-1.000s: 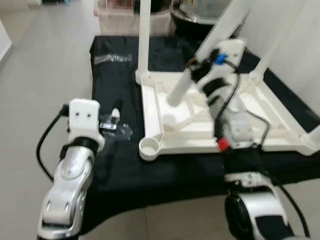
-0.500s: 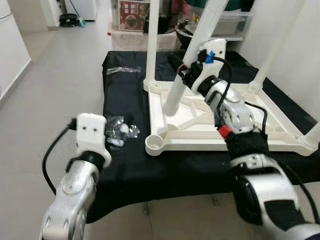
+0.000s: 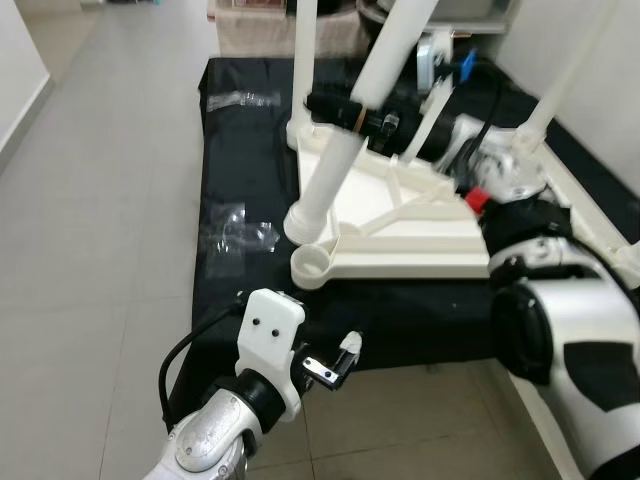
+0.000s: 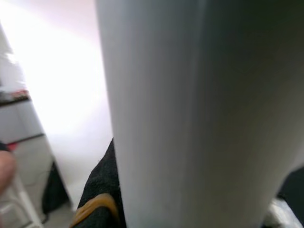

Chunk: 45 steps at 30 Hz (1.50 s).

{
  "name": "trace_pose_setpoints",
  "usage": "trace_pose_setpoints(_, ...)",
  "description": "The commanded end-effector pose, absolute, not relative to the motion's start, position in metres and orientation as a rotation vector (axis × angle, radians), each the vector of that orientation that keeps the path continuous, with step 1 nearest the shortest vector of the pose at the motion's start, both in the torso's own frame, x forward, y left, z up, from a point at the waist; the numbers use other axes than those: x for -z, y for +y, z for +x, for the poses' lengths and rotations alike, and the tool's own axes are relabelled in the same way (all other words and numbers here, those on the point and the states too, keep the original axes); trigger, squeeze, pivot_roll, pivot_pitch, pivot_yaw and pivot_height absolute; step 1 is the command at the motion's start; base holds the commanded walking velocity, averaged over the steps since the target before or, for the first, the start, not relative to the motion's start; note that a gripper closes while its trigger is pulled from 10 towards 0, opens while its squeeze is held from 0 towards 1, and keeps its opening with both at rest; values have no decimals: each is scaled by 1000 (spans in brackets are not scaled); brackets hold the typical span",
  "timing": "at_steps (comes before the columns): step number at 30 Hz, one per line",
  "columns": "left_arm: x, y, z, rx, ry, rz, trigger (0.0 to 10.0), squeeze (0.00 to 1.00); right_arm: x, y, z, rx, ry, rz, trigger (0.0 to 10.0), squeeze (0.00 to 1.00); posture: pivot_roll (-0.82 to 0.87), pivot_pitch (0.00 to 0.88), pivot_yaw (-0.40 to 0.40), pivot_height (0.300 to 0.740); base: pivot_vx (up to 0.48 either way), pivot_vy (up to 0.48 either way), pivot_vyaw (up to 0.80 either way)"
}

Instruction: Building children table

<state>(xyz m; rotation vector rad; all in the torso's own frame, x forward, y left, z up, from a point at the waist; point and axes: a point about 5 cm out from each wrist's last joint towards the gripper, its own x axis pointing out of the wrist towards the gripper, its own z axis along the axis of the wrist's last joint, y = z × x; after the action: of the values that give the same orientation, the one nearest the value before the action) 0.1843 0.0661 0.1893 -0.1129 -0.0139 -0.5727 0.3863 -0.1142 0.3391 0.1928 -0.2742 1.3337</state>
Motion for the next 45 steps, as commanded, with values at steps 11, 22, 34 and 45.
trace_pose_setpoints(11, -196, 63, 167, 578, 12, -136, 10000, 0, -320, -91, 379, -1565, -153, 41, 10000, 0, 152, 283, -77, 740, 0, 0, 0)
trace_pose_setpoints(22, -198, 57, 165, 568, 12, -151, 10000, 0, -331, -88, 378, -1601, -121, -101, 10000, 0, 134, 275, -91, 740, 0, 0, 0)
trace_pose_setpoints(34, -197, 58, 164, 557, 19, -139, 10000, 0, -327, -85, 381, -1550, -89, -208, 10000, 0, 138, 257, -89, 740, 0, 0, 0)
trace_pose_setpoints(45, -199, 59, 165, 545, 16, -135, 10000, 0, -316, -79, 378, -1612, -52, -268, 10000, 0, 135, 265, -87, 740, 0, 0, 0)
